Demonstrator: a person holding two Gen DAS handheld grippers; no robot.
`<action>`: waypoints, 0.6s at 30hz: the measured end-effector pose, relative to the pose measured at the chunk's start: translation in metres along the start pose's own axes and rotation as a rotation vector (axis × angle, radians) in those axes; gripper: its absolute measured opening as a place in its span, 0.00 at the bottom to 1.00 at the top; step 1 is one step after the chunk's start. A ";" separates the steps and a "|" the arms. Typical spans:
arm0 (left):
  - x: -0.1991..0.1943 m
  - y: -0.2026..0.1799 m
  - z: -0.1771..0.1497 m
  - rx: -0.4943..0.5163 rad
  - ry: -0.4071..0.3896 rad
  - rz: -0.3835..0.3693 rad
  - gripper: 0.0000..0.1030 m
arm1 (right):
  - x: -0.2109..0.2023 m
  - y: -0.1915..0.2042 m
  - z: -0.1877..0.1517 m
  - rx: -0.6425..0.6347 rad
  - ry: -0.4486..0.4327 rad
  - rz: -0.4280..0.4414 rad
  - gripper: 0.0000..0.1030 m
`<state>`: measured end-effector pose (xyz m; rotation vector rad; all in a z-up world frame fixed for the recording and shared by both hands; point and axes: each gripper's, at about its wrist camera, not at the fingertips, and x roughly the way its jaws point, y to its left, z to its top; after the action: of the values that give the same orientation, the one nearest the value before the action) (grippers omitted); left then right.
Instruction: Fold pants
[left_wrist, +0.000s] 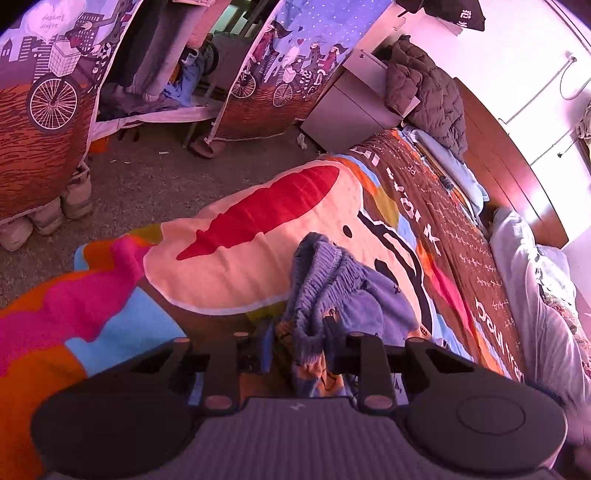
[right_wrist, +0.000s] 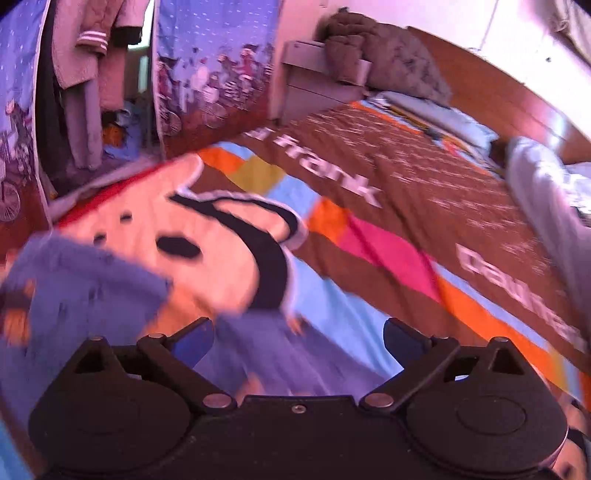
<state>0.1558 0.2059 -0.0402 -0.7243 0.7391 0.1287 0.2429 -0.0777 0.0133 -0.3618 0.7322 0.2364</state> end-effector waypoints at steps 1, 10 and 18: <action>0.000 0.000 0.000 -0.001 0.000 0.001 0.29 | -0.012 -0.002 -0.015 0.005 -0.010 -0.029 0.99; -0.010 -0.010 -0.009 0.079 -0.088 0.009 0.19 | -0.005 -0.002 -0.055 0.021 0.012 0.009 0.95; -0.029 -0.047 -0.020 0.297 -0.169 0.050 0.15 | -0.035 -0.012 -0.073 -0.030 -0.055 0.102 0.96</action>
<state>0.1393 0.1614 -0.0053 -0.4065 0.5982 0.1208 0.1774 -0.1215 -0.0103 -0.3458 0.6938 0.3527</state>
